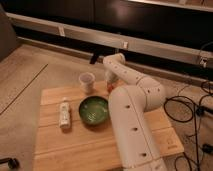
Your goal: Drag the pepper across the table
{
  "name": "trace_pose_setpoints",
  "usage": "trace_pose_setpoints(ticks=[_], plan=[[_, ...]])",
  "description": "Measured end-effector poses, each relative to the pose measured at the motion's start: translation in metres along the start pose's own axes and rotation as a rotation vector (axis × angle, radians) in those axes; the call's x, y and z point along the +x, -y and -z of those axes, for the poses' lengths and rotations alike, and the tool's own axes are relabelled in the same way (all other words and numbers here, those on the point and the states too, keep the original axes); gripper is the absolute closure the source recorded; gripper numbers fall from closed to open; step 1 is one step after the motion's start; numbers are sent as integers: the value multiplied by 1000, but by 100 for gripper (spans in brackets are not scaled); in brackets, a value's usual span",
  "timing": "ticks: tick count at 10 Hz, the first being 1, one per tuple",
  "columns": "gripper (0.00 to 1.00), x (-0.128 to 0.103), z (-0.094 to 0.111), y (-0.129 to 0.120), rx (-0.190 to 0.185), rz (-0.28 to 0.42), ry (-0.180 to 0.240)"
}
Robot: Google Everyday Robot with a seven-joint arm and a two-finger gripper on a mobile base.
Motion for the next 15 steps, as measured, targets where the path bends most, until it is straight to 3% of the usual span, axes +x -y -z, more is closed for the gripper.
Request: trace_pose_setpoints(ticks=[2, 9, 13, 15], plan=[[100, 1, -1, 11, 14, -22, -2], [100, 32, 14, 119, 214, -204, -26], [96, 53, 37, 164, 261, -319, -4], [93, 53, 38, 164, 260, -320, -2]])
